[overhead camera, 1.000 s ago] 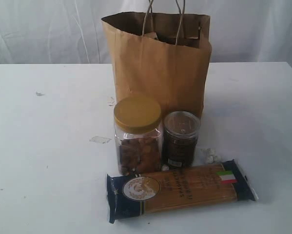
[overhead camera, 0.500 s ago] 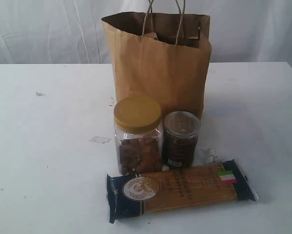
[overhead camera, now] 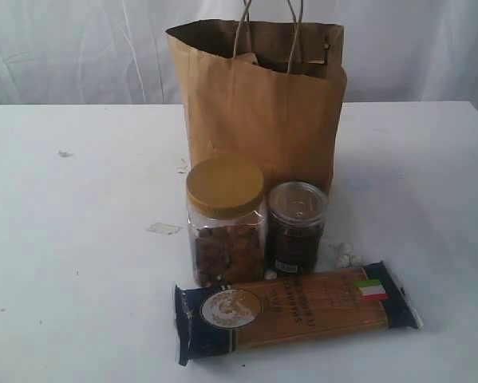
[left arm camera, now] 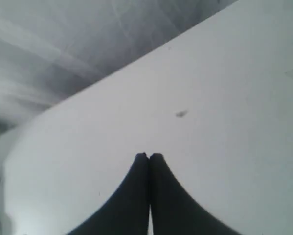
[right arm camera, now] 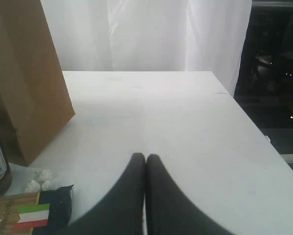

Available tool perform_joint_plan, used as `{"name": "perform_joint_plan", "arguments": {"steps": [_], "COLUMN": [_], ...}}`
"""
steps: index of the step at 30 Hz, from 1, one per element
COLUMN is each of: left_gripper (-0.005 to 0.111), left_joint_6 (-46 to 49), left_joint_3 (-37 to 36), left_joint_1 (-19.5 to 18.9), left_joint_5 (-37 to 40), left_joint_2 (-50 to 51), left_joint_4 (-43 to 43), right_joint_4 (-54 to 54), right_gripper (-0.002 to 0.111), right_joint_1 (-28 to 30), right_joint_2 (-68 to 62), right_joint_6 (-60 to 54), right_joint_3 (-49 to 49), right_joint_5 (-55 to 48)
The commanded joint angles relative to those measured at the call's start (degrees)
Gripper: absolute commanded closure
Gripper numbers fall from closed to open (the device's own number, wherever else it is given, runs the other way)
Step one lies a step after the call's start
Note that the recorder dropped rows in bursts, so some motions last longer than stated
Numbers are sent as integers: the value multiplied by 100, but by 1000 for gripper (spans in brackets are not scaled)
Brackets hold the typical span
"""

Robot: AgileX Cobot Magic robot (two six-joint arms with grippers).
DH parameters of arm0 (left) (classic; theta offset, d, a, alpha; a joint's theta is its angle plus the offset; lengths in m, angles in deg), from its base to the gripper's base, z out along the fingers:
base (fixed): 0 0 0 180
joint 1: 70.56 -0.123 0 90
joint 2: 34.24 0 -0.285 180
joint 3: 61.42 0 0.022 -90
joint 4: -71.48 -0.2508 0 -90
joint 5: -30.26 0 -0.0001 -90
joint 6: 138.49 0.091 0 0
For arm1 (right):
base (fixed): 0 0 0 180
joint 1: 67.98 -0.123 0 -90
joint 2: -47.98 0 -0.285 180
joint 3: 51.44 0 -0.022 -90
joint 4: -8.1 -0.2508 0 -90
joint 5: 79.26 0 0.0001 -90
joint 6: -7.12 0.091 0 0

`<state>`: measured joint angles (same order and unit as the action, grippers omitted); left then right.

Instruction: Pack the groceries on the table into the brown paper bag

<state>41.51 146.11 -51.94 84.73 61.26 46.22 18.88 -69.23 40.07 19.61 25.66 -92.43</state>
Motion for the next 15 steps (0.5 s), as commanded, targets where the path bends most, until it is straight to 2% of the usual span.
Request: {"name": "perform_joint_plan", "arguments": {"steps": [1,6,15], "left_gripper": [107,107,107], "left_joint_6": [-781,-1433,-2306], "left_joint_3": [-638,-1776,-4279], "left_joint_1": [-665,-1146,-1225], "left_joint_5": [15,-433,-2422], "left_joint_2": [-148,-560,-2264], "left_joint_4": [117,117,117], "right_joint_4": [38,38,38], "right_gripper": [108,108,108], "right_joint_1": [25,25,25], "right_joint_2": [12,12,12], "right_joint_6": [10,10,10], "right_joint_3": [12,12,12], "right_joint_5": [41,41,41]}}
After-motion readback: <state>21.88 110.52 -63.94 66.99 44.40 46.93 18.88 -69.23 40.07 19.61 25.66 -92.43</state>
